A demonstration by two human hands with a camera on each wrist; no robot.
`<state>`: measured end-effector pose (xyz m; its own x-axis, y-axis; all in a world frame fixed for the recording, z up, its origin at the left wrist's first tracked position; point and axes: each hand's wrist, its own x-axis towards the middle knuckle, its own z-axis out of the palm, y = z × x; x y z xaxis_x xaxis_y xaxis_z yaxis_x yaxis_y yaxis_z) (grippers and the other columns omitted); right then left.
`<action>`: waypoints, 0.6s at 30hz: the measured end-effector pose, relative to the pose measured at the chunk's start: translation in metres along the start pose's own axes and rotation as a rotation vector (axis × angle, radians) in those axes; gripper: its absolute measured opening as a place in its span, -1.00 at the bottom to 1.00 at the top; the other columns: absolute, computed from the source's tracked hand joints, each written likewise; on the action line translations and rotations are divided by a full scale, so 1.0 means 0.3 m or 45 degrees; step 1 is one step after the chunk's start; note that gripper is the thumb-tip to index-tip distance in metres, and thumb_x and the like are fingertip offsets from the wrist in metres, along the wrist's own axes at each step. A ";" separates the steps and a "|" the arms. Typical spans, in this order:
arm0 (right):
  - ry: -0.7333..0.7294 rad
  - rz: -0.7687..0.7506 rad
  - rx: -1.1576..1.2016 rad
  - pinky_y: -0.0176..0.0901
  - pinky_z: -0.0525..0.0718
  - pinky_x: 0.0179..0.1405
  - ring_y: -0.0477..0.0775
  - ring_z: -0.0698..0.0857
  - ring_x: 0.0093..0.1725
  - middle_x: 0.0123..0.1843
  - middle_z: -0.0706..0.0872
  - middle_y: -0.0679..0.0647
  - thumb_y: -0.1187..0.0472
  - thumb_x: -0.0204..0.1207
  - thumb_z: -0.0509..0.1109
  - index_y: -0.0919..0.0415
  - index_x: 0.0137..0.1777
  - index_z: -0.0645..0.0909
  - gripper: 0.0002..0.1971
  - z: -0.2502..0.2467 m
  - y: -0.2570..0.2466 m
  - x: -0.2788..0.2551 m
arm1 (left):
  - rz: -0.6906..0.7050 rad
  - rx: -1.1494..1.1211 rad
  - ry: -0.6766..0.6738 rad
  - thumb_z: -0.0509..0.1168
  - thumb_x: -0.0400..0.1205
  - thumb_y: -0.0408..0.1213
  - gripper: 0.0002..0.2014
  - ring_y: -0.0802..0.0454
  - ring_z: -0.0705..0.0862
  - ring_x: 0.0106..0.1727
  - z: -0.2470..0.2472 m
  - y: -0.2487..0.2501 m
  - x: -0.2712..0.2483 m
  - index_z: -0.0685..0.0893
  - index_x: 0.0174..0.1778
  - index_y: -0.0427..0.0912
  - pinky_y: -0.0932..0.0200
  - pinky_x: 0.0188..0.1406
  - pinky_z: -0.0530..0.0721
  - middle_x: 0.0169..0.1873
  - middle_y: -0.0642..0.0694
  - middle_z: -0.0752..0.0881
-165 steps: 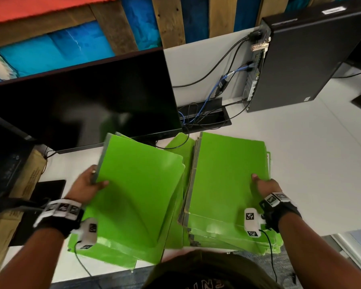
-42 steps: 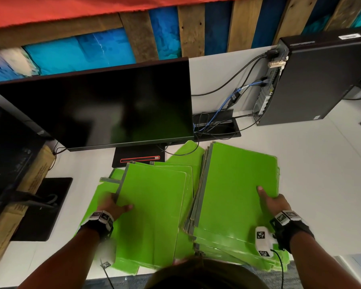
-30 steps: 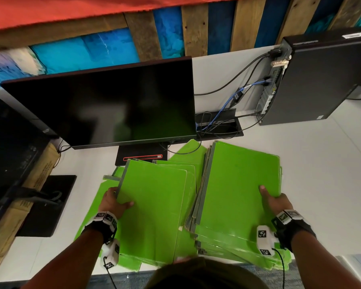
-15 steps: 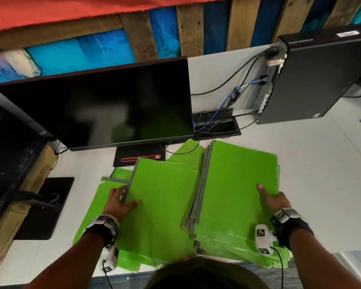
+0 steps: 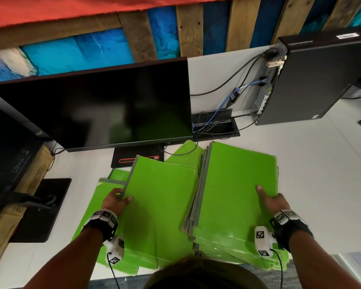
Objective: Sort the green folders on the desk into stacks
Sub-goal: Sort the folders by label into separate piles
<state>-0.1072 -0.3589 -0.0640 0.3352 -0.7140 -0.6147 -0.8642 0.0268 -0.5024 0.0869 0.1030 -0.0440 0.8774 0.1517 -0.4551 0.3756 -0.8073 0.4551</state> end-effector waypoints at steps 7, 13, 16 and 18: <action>0.015 0.001 -0.001 0.13 0.61 0.21 0.42 0.64 0.25 0.32 0.63 0.41 -0.38 0.36 0.35 0.38 0.37 0.49 -0.15 0.001 -0.006 -0.002 | 0.019 0.121 0.098 0.50 0.46 -0.09 -0.58 -0.20 0.71 0.11 -0.028 0.015 -0.029 0.68 0.14 -0.25 0.07 0.11 0.62 0.05 -0.25 0.77; 0.010 -0.002 0.025 0.16 0.63 0.21 0.41 0.67 0.20 0.27 0.67 0.39 -0.44 0.29 0.35 0.34 0.34 0.53 -0.11 0.003 0.000 0.003 | 0.090 0.028 0.117 0.53 0.43 -0.15 -0.60 -0.16 0.64 0.03 -0.007 0.028 -0.051 0.67 0.09 -0.26 0.06 0.04 0.58 0.06 -0.23 0.72; 0.007 -0.005 0.027 0.15 0.63 0.22 0.41 0.67 0.21 0.29 0.66 0.39 -0.43 0.30 0.35 0.34 0.36 0.52 -0.11 0.003 0.002 0.003 | 0.161 0.075 0.098 0.53 0.43 -0.17 -0.54 -0.20 0.64 0.10 0.019 0.027 -0.069 0.64 0.21 -0.22 -0.02 0.18 0.61 0.14 -0.26 0.63; 0.002 -0.007 0.024 0.15 0.63 0.22 0.41 0.66 0.22 0.31 0.65 0.38 -0.43 0.30 0.34 0.33 0.37 0.50 -0.11 0.003 0.003 0.004 | 0.187 0.135 0.085 0.52 0.44 -0.18 -0.47 -0.24 0.62 0.21 0.034 0.025 -0.078 0.60 0.32 -0.20 -0.06 0.30 0.59 0.24 -0.28 0.56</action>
<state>-0.1073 -0.3590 -0.0658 0.3390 -0.7154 -0.6110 -0.8552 0.0363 -0.5170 0.0663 0.0875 -0.0379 0.9395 0.0624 -0.3367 0.2117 -0.8787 0.4278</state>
